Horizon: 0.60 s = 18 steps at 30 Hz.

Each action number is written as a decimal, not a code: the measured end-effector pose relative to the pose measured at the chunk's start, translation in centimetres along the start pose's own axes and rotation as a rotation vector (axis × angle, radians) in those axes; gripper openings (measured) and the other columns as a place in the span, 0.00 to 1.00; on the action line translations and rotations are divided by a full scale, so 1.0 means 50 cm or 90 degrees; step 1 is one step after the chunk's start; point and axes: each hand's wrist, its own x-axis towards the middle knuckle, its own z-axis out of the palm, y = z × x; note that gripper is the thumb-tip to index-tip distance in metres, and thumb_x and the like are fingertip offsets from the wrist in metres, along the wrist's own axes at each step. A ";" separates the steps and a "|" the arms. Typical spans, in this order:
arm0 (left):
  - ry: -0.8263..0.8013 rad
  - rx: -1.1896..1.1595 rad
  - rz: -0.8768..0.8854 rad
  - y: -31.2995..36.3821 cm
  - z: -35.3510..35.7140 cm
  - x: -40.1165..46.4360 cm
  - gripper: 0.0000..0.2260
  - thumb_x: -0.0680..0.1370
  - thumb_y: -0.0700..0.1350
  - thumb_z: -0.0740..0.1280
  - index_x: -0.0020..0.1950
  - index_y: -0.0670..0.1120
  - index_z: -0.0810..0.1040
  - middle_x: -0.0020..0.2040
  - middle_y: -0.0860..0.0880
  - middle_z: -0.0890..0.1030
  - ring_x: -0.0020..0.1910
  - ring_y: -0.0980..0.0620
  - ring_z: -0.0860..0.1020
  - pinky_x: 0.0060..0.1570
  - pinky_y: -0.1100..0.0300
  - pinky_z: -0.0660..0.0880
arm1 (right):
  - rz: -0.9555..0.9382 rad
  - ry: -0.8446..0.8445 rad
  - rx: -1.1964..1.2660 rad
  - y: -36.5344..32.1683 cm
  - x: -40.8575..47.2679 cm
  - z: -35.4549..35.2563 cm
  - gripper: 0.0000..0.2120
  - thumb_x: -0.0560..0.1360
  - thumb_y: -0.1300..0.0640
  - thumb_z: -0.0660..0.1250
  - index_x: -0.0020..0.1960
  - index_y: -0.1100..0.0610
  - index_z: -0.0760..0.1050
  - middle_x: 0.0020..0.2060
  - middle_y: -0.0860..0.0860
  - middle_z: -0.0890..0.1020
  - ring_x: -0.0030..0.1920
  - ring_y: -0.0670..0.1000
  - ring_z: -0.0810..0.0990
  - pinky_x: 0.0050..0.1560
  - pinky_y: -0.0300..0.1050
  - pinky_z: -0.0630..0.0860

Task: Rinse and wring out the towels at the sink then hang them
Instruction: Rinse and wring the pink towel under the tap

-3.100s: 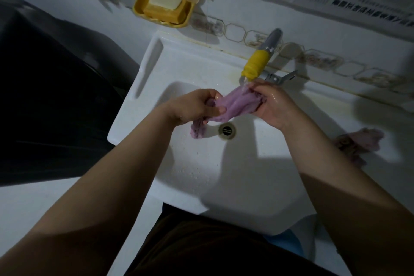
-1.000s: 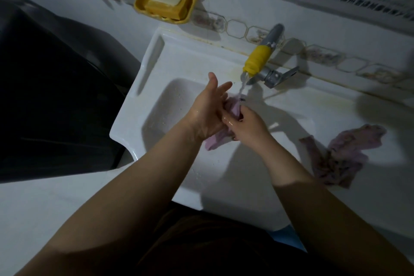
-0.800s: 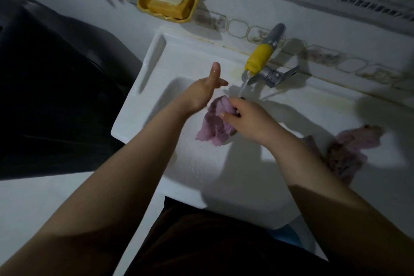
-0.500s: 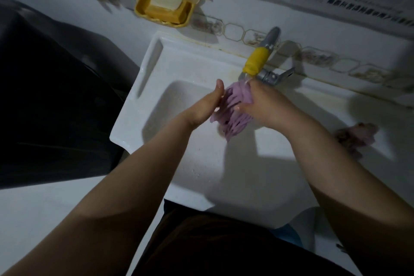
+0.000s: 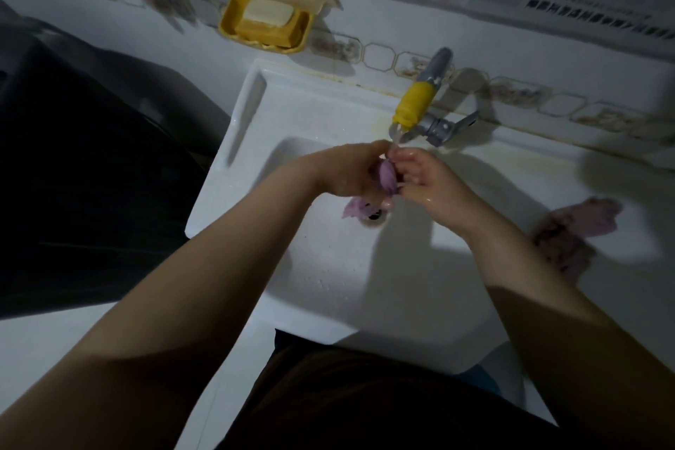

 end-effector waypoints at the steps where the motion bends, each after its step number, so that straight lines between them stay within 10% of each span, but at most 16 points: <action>1: 0.014 0.056 -0.008 0.004 0.004 0.000 0.24 0.70 0.48 0.76 0.62 0.47 0.72 0.55 0.48 0.80 0.53 0.48 0.78 0.55 0.55 0.74 | -0.001 0.017 0.031 0.003 -0.004 0.003 0.24 0.72 0.80 0.60 0.62 0.60 0.68 0.52 0.53 0.78 0.50 0.43 0.79 0.47 0.34 0.77; 7: 0.186 0.221 -0.030 0.017 0.033 -0.010 0.09 0.75 0.47 0.66 0.54 0.49 0.78 0.50 0.47 0.81 0.50 0.46 0.77 0.46 0.56 0.73 | 0.018 0.148 -0.032 0.058 -0.011 0.026 0.27 0.69 0.72 0.69 0.62 0.54 0.64 0.60 0.53 0.70 0.54 0.52 0.74 0.47 0.37 0.74; 12: 0.201 -0.061 0.017 0.054 0.037 -0.027 0.09 0.75 0.47 0.69 0.52 0.44 0.79 0.47 0.48 0.82 0.47 0.48 0.79 0.49 0.55 0.76 | 0.103 0.063 -0.155 0.121 0.029 0.078 0.42 0.61 0.59 0.81 0.69 0.59 0.64 0.60 0.50 0.74 0.62 0.51 0.74 0.49 0.26 0.70; 18: 0.320 -0.211 -0.078 0.022 -0.001 -0.045 0.09 0.74 0.45 0.71 0.46 0.39 0.79 0.42 0.42 0.82 0.41 0.44 0.82 0.44 0.49 0.81 | 0.214 0.081 -0.045 0.156 0.056 0.057 0.13 0.70 0.65 0.74 0.51 0.58 0.73 0.44 0.59 0.79 0.34 0.50 0.81 0.38 0.50 0.80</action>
